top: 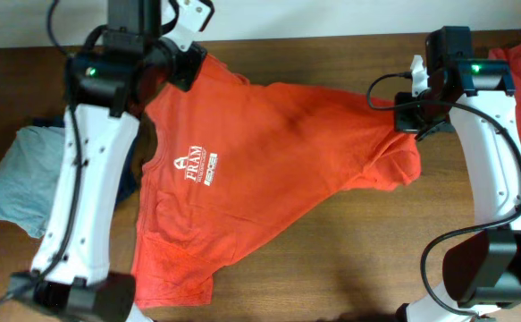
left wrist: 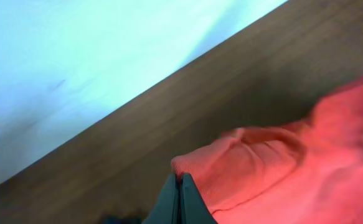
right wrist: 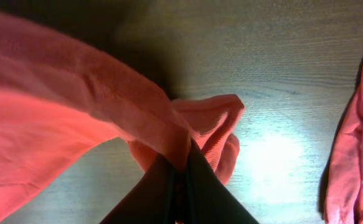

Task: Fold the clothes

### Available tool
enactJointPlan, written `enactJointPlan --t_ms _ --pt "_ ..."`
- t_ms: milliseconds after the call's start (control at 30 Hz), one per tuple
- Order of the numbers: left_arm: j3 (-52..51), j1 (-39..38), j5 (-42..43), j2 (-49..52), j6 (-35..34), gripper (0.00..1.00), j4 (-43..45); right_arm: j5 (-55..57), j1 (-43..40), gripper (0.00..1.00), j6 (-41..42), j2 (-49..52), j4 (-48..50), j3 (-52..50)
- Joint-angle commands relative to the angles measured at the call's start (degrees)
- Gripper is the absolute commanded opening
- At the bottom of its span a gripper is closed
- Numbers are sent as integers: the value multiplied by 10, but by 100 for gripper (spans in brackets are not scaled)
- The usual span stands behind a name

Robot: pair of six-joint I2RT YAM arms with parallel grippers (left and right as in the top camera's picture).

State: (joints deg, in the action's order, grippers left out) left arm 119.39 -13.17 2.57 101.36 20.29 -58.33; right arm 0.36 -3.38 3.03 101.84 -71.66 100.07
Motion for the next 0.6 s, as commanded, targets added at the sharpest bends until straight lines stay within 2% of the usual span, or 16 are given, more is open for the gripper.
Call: enactJointPlan --t_ms 0,167,267,367,567 --pt "1 0 -80 -13 -46 0 -12 40 -1 5 9 -12 5 7" --pt "1 0 -179 -45 -101 0 -23 108 -17 4 51 -12 1 7" --pt "1 0 -228 -79 -106 0 -21 107 -42 4 65 -12 3 7" --pt "1 0 -238 -121 -107 0 -17 54 -65 4 61 -12 11 7" --pt "1 0 -238 -163 -119 0 -19 -118 -60 4 -17 -12 20 7"
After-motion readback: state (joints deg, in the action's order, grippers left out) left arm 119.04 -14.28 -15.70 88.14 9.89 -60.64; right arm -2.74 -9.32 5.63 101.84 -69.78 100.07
